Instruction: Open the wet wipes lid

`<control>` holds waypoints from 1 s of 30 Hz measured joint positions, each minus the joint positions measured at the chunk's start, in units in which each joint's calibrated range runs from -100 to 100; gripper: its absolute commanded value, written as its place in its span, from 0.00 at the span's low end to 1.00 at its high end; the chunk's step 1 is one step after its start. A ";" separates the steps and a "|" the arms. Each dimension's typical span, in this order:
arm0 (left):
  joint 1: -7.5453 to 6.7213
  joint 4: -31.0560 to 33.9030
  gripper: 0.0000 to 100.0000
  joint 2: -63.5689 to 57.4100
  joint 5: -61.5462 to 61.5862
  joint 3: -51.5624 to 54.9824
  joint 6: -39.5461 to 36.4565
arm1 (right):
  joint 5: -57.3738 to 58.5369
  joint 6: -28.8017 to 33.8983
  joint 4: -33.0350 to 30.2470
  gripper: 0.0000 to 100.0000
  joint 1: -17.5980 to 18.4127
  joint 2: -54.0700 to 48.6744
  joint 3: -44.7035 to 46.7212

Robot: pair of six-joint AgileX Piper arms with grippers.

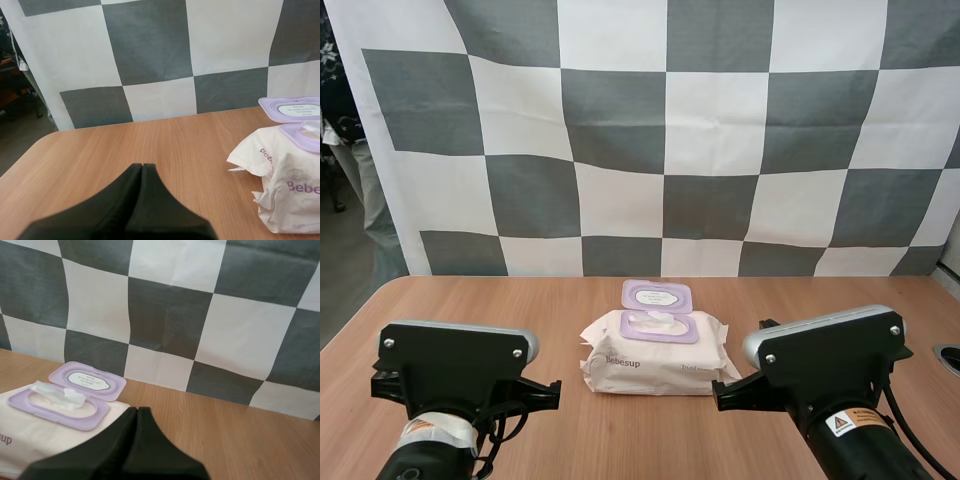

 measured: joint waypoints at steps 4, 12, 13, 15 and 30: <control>0.00 -0.38 0.00 0.00 0.00 0.00 -0.96 | -8.53 4.27 -0.36 0.00 -0.22 0.00 0.61; 0.00 -8.22 0.00 0.00 -0.77 0.00 5.35 | -3.14 11.32 -1.59 0.05 -0.62 0.00 0.61; 0.00 -9.06 0.00 0.00 -1.00 0.00 6.15 | -0.52 11.32 -2.23 0.08 -0.62 0.00 0.61; 0.00 -10.29 0.00 0.00 -1.43 0.00 7.51 | 2.89 11.32 -3.27 0.14 -0.62 0.00 0.61; 0.00 -7.87 0.00 0.00 -0.53 0.00 6.07 | 4.04 11.32 -3.63 0.29 -0.62 0.00 0.61</control>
